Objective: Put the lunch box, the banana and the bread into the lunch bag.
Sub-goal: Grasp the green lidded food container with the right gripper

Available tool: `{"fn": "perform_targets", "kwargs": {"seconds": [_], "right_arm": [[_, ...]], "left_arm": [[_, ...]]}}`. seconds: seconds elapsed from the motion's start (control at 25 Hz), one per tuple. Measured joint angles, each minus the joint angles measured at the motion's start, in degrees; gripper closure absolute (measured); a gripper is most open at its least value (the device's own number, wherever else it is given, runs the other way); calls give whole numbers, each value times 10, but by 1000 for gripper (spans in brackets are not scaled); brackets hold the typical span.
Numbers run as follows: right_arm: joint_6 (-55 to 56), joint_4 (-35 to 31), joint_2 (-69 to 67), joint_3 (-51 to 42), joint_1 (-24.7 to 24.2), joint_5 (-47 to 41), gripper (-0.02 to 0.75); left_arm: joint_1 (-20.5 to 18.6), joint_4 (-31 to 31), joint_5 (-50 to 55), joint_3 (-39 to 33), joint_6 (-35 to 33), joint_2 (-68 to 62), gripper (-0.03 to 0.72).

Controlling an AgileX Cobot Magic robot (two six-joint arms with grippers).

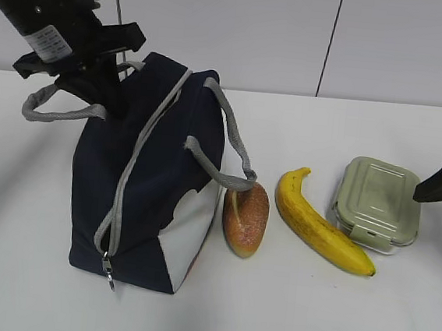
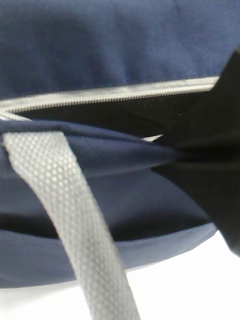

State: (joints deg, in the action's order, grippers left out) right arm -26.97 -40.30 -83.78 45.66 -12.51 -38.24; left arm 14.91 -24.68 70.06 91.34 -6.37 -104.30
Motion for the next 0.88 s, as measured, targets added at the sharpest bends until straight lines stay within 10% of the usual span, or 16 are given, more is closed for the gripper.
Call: {"fn": "perform_targets", "kwargs": {"seconds": [0.88], "right_arm": [[-70,-38,-201,122,-47,-59,177]], "left_arm": [[0,1,0,0,0,0,688]]}}
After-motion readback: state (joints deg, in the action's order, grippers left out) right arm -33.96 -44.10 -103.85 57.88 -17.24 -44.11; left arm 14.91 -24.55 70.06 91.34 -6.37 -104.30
